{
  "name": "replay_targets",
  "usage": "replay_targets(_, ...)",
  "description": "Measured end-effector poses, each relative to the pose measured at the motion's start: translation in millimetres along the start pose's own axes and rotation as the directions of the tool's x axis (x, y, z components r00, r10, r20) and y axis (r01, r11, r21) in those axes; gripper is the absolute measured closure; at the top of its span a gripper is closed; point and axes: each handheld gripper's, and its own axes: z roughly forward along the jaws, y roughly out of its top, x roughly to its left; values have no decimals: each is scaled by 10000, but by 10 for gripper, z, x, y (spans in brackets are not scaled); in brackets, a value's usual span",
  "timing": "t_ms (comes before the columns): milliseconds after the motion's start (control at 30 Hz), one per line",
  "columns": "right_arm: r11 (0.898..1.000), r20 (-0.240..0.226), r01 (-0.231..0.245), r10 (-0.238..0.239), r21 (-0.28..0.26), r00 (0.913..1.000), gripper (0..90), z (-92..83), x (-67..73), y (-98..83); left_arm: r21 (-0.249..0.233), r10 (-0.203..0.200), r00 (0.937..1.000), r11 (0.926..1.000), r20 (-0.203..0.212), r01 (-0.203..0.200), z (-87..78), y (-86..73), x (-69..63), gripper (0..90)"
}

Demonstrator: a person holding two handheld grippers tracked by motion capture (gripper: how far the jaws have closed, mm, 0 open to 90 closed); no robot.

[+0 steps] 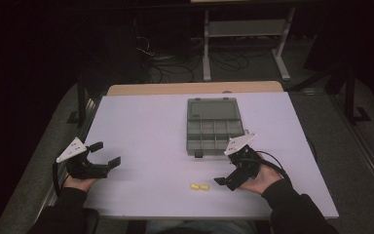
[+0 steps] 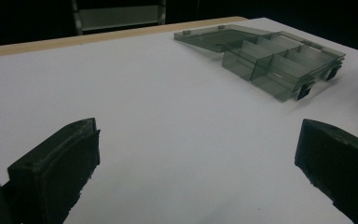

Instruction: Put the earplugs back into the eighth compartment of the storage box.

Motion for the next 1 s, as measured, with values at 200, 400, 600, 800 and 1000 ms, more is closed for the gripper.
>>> replay_targets(200,9990,-165,217,-211,382,9996,0,113,53,4,26,16,10000,10000,18,-16,2,0,1,0)
replay_targets(400,9982,-261,265,-251,541,9993,0,167,69,2,28,25,10000,10000,26,-25,2,0,0,0)
replay_targets(600,9972,-431,313,-284,676,9987,0,244,96,6,27,32,10000,10000,35,-32,2,0,0,0)
replay_targets(800,9947,-675,526,-467,878,9966,27,333,129,32,45,46,10000,10000,50,-46,4,-1,0,0)
replay_targets(1000,9933,-786,696,-624,919,9949,48,409,159,70,25,46,10000,10000,54,-46,1,0,-1,0)
